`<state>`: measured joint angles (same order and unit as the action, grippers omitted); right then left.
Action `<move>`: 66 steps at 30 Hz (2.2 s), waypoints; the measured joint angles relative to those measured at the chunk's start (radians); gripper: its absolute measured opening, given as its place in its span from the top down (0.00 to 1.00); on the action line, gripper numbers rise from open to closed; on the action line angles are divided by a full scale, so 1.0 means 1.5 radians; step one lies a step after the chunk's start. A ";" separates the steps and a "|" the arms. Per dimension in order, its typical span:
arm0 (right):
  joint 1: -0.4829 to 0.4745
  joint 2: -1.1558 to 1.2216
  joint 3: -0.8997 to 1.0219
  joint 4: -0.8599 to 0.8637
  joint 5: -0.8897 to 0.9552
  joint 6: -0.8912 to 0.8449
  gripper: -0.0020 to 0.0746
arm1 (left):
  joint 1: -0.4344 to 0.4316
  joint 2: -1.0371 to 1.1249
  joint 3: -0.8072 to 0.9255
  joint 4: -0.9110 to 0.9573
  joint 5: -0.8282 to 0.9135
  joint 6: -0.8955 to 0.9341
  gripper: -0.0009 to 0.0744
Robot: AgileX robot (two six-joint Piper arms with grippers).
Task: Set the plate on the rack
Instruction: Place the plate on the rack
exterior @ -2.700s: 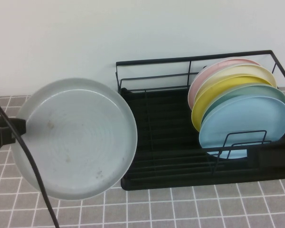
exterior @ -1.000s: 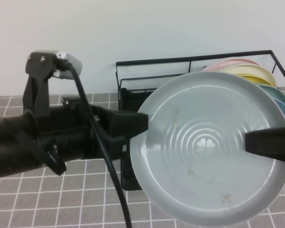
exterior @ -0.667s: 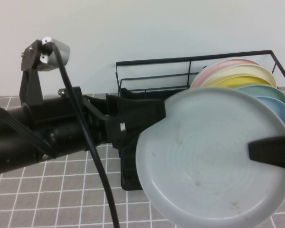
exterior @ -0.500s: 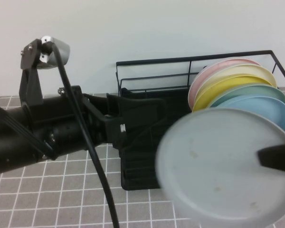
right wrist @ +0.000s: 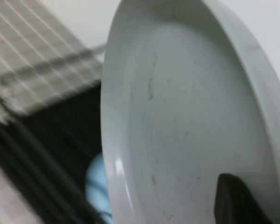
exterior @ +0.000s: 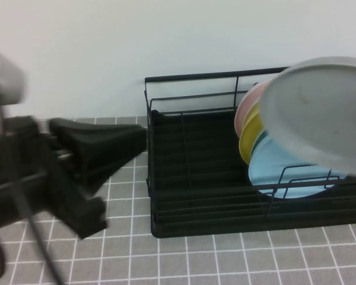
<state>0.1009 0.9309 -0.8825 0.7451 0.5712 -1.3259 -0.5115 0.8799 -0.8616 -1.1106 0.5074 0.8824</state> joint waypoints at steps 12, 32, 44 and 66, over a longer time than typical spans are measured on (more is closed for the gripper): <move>0.000 0.083 -0.017 -0.041 0.002 -0.270 0.84 | 0.000 -0.031 0.000 0.244 0.021 -0.231 0.99; 0.000 0.239 -0.080 -0.059 0.013 -0.365 0.84 | 0.000 -0.031 0.000 0.347 0.059 -0.247 0.99; 0.000 0.314 -0.080 -0.062 -0.009 -0.495 0.84 | 0.000 -0.031 0.000 0.411 0.014 -0.257 0.99; 0.000 0.267 -0.080 0.200 0.037 -0.381 0.42 | 0.000 -0.031 0.000 0.398 0.027 -0.275 0.99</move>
<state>0.1009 1.3309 -1.0021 1.0453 0.6272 -1.8968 -0.5115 0.8338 -0.8616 -0.5131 0.5482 0.4695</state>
